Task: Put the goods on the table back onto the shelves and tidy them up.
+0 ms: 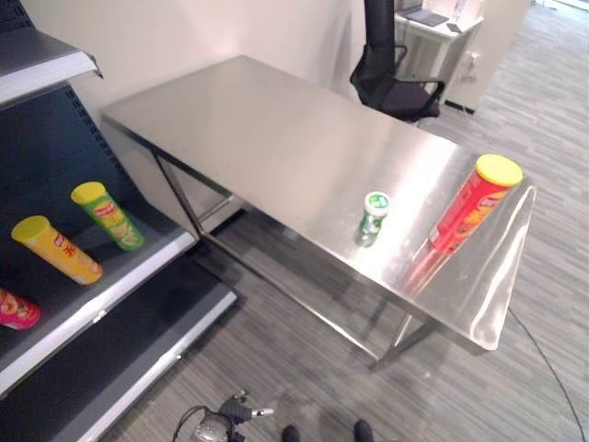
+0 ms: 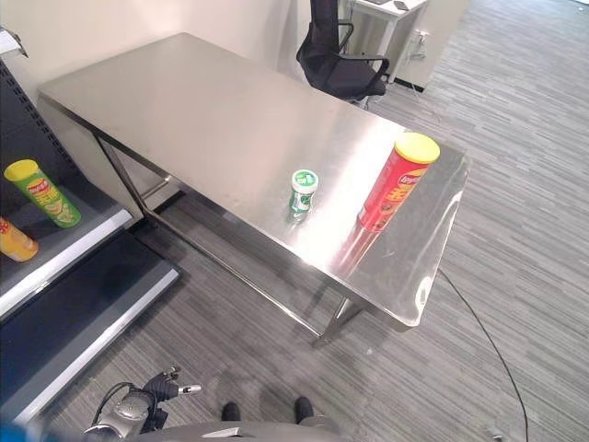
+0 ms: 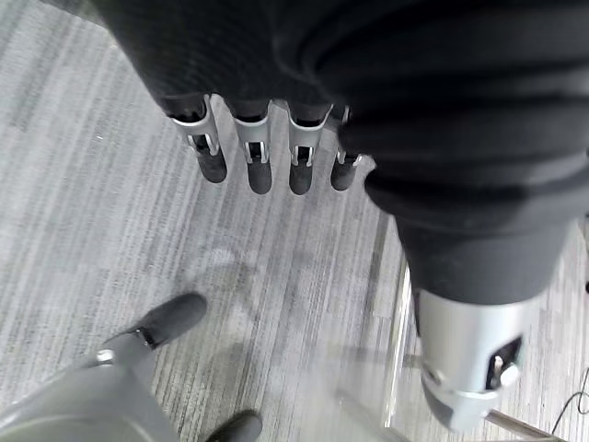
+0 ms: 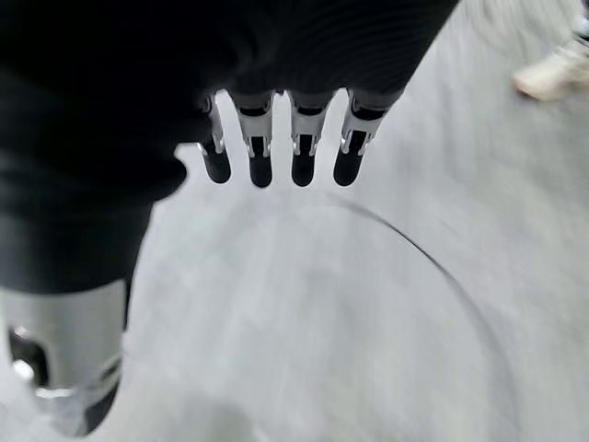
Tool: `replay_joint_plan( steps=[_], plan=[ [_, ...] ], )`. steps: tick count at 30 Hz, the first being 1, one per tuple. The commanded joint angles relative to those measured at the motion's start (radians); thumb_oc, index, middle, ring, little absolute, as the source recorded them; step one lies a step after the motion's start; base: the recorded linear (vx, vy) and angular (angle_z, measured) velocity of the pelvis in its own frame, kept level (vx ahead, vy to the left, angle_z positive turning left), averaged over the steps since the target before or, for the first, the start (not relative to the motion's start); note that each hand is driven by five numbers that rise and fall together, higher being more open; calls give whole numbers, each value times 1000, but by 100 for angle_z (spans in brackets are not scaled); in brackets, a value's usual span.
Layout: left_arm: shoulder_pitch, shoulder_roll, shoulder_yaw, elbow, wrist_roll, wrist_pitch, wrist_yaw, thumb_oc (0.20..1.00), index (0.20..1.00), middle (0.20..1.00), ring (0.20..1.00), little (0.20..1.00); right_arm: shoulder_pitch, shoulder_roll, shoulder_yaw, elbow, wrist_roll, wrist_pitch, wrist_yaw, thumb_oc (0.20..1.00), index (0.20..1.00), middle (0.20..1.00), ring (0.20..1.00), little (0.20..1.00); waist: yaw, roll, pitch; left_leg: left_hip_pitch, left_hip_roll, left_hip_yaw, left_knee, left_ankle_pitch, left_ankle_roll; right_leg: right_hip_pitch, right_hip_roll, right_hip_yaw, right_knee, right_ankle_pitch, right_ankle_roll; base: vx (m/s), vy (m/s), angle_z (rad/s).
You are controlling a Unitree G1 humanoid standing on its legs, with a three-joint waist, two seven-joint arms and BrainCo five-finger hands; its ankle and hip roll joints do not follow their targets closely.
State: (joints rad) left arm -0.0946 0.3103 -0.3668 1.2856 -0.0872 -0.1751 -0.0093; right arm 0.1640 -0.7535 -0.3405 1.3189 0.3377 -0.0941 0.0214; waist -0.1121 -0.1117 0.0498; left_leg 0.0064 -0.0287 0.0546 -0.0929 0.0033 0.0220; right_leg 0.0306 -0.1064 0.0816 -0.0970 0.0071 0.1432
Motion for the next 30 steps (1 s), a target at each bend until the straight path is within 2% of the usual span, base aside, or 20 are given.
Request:
replay_joint_plan(
  steps=[1, 2, 6, 9, 14, 18, 26, 30],
  plan=[
    [-47, -13, 41, 25, 35, -26, -9, 1000, 1000, 1000, 1000, 1000, 40, -86, -59, -10, 54, -30, -34, 1000, 1000, 1000, 1000, 1000, -2, -4, -13, -13, 61, -29, 80, -94, -51, -30, -34, 14, 59, -10, 61, 38, -57, 16],
    [-38, -15, 51, 25, 37, -26, -8, 1000, 1000, 1000, 1000, 1000, 52, -133, -99, -122, 39, -47, -51, 1000, 1000, 1000, 1000, 1000, -6, -7, -17, -6, 67, -29, 76, -92, -55, -27, -31, 11, 61, -16, 60, 32, -52, 19],
    [-1, -21, 84, 8, 41, -19, -7, 1000, 1000, 1000, 1000, 1000, 108, -219, -225, -667, -99, -71, -115, 1000, 1000, 1000, 1000, 1000, -12, -6, -20, 12, 74, -20, 70, -89, -62, -22, -24, 12, 66, -26, 56, 18, -33, -4],
    [4, -38, 83, -10, 42, -16, -6, 1000, 1000, 1000, 1000, 1000, 73, -221, -232, -910, -147, -101, -139, 1000, 1000, 1000, 1000, 1000, -8, 1, -24, 30, 80, -18, 64, -98, -64, -8, -21, 4, 65, -41, 51, 31, -14, -1],
    [6, -38, 61, -29, 27, -17, -19, 1000, 1000, 1000, 1000, 1000, -61, -271, -111, -1020, -146, -137, -108, 1000, 1000, 1000, 1000, 1000, 21, 1, -23, 42, 86, -23, 64, -95, -67, 12, -20, -12, 62, -50, 44, 8, -34, 3],
    [16, -40, 57, -45, 21, -18, -28, 1000, 1000, 1000, 1000, 1000, -138, -329, -7, -1045, -188, -135, -67, 1000, 1000, 1000, 1000, 1000, 39, 2, -22, 46, 88, -31, 62, -91, -72, 26, -20, -28, 63, -58, 39, 5, -23, 13],
    [32, -58, 41, -35, -1, -16, -29, 1000, 1000, 1000, 1000, 1000, -313, -302, 205, -947, -178, -132, -47, 1000, 1000, 1000, 1000, 1000, 70, 11, -21, 52, 90, -51, 58, -83, -75, 50, -22, -58, 63, -71, 30, 10, -18, 9],
    [30, -62, 36, -32, -8, -16, -27, 1000, 1000, 1000, 1000, 1000, -361, -285, 251, -941, -146, -136, -39, 1000, 1000, 1000, 1000, 1000, 77, 14, -20, 49, 90, -59, 59, -80, -78, 53, -23, -69, 67, -77, 26, 10, -15, 11]
  ],
)
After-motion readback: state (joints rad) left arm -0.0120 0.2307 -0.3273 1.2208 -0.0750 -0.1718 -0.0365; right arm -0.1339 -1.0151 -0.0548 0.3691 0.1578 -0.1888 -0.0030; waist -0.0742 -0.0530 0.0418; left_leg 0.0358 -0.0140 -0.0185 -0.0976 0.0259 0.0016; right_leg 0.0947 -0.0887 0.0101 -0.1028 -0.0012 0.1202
